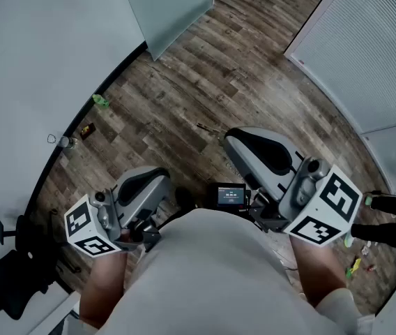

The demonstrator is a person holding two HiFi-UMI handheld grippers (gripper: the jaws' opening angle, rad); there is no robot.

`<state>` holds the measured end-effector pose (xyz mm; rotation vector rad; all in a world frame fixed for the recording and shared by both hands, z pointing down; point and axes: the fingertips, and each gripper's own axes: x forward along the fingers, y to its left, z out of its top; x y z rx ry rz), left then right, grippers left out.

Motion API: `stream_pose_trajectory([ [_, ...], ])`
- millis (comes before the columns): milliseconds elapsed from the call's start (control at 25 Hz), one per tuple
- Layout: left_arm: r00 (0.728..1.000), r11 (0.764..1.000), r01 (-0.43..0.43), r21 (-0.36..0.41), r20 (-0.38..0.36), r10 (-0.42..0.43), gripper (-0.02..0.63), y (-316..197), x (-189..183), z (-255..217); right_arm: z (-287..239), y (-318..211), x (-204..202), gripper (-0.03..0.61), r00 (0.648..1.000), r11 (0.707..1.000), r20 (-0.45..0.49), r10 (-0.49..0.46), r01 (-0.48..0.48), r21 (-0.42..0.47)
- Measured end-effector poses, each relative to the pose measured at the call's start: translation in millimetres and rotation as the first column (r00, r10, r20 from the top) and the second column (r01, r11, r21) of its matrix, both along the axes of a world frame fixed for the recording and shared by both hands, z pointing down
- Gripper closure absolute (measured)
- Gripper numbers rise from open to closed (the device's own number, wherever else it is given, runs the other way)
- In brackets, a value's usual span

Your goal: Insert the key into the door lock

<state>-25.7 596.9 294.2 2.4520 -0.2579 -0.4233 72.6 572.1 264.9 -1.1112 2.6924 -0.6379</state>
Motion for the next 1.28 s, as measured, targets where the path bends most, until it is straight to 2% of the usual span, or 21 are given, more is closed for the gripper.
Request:
stream_pose_trajectory([
  [360,1.0,1.0,0.001,-0.013,0.004,-0.001,0.595,1,6,11,9,0,7,0.565,1.0,1.0,0.018,0.024,-0.024,0.003],
  [1280,0.999,0.999,0.039,0.014,-0.004,-0.039,0.595,-10,-30,13,21,-14,-13,0.565,0.998,0.998,0.002,0.061,-0.061,-0.03],
])
